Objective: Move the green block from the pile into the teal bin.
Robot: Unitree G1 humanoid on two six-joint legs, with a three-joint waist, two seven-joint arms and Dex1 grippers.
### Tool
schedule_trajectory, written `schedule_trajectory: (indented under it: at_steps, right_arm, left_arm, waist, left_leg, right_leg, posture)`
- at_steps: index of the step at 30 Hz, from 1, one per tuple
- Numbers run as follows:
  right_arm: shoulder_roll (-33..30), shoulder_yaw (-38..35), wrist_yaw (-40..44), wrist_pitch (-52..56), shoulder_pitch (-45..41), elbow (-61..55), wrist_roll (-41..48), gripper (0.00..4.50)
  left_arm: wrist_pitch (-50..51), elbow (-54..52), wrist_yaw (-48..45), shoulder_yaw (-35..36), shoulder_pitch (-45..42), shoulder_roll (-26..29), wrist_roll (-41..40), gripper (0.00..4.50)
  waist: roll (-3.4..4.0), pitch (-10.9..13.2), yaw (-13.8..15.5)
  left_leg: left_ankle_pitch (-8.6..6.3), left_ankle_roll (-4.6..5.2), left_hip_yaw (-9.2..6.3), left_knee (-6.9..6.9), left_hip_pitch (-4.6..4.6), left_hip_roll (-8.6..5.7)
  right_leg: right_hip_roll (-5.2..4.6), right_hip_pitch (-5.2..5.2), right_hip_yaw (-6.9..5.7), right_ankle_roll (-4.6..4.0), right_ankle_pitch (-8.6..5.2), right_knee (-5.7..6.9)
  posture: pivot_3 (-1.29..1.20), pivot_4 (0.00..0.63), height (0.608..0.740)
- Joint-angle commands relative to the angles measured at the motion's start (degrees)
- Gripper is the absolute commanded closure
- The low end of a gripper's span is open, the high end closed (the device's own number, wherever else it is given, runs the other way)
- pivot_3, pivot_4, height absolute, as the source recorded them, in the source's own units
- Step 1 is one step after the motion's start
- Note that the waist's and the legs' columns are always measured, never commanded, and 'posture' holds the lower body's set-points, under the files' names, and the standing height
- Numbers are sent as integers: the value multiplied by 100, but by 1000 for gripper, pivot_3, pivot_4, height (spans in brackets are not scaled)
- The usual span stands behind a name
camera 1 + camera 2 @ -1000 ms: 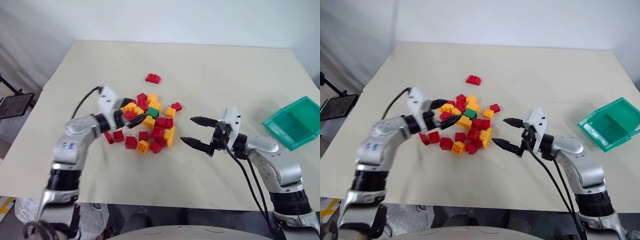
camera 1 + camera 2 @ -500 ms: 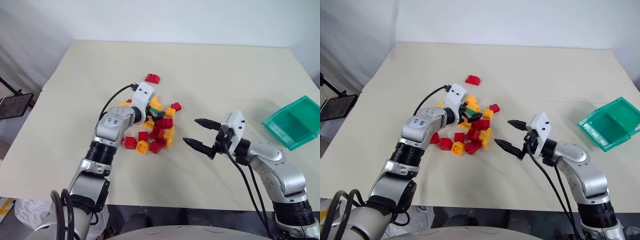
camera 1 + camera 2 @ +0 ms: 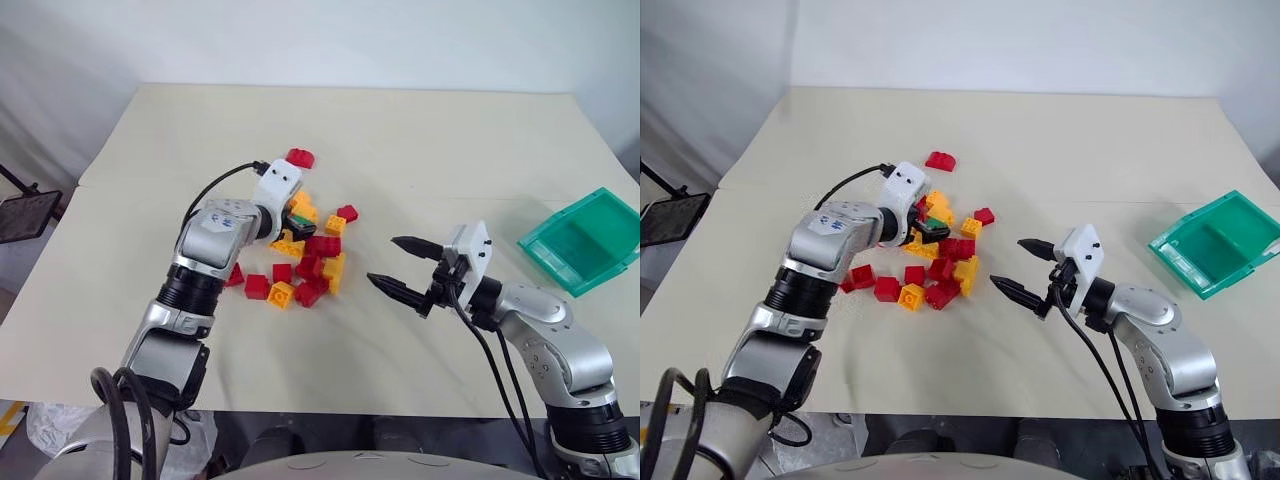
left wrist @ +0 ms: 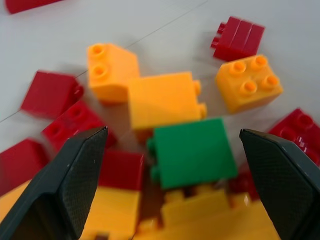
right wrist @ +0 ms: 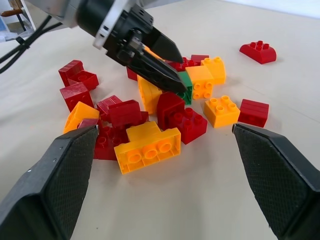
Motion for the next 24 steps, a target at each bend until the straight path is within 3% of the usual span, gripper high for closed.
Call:
schedule_trajectory:
  at_steps: [1,11,21,24]
  right_arm:
    - [1,-105,-10,-46,-35,-198,84,0]
    - [26,-30,42,-61,-127,-104,60,0]
    - [-19,-98,36,-41,-31,-208,74,0]
    - [-15,-85,38,-39,-38,-204,70,0]
  left_arm:
    - [432,89,-21,-76,168,115,48,11]
    - [-377,1418,-180,-478,-352,-264,244,11]
    - [457,1052,-728,-981,-413,83,356,11]
    - [601,848,-691,-1006,-342,188,399,608]
  waist:
    - [0,0,7]
    - [0,-4,32]
    - [1,-5,11]
    - [2,-6,11]
  left_leg:
    - [0,0,0,0,0,0]
    - [0,0,13,1,14,-1]
    - [1,1,20,-3,16,-3]
    - [1,2,22,-2,20,-1]
  right_leg:
    - [0,0,0,0,0,0]
    - [0,7,13,0,0,7]
    - [0,6,18,1,0,5]
    - [0,7,23,1,0,7]
  posture:
    - [0,150,740]
    - [0,150,740]
    - [0,150,740]
    - [0,150,740]
